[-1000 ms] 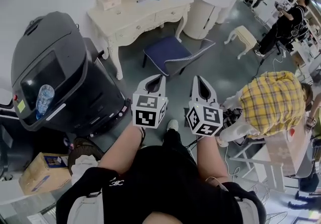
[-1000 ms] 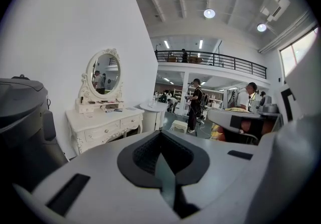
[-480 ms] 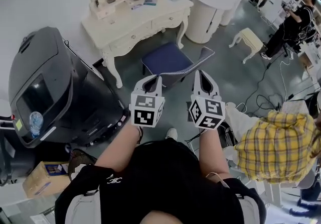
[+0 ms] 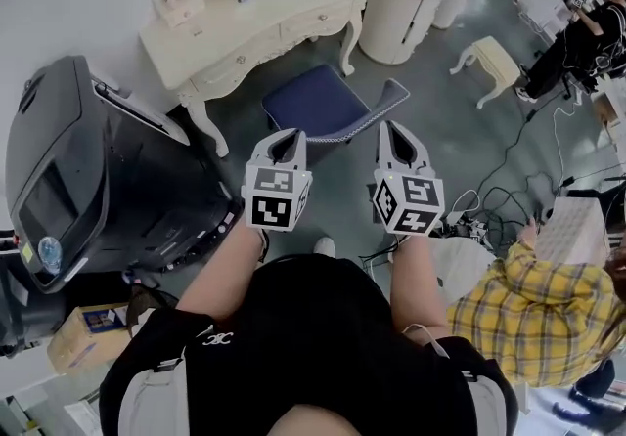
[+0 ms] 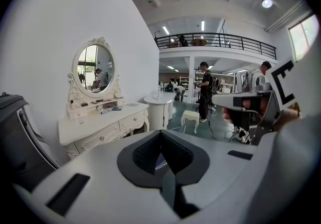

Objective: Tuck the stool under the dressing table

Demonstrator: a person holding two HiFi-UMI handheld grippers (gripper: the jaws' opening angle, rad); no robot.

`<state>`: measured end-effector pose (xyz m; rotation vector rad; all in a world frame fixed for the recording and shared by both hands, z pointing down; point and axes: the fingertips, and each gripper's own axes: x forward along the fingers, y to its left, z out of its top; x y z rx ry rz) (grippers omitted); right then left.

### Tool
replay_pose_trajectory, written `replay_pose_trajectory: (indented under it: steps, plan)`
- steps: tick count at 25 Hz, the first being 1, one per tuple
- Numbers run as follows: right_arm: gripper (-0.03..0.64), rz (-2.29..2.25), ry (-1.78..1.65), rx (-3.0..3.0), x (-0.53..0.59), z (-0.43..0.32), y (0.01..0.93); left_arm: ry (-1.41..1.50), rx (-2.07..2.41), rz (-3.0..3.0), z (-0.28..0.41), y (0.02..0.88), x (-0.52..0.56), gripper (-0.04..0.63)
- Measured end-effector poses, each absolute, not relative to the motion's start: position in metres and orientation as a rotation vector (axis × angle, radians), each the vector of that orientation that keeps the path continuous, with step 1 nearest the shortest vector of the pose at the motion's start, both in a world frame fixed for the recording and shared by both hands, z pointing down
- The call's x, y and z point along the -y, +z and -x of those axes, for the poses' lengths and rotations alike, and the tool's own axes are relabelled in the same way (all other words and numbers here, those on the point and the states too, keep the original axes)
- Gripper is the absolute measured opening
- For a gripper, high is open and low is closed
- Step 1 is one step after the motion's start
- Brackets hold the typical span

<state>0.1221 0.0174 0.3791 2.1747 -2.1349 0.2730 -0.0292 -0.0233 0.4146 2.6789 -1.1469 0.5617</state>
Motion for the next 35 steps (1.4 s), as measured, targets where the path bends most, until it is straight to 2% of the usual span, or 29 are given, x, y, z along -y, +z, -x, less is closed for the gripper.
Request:
replay_pose_trajectory:
  steps: [13, 16, 23, 26, 35]
  plan:
    - [0.008, -2.009, 0.360, 2.091, 0.006, -0.213, 0.425, 0.736, 1.081, -2.636, -0.031, 0.468, 0.033, 0.016]
    - [0.008, -1.890, 0.342, 2.019, 0.008, -0.220, 0.449, 0.786, 1.046, -2.618, -0.037, 0.486, 0.034, 0.076]
    - [0.015, -1.769, 0.316, 1.925, 0.028, -0.243, 0.483, 0.922, 0.934, -2.592, -0.055, 0.527, 0.036, 0.131]
    - [0.060, -1.635, 0.252, 1.893, 0.046, -0.256, 0.495, 0.967, 0.860, -2.610, -0.071, 0.543, 0.041, 0.144]
    - [0.107, -0.979, 0.068, 1.742, 0.069, -0.287, 0.563, 1.076, 0.688, -2.576, -0.109, 0.590, 0.046, 0.164]
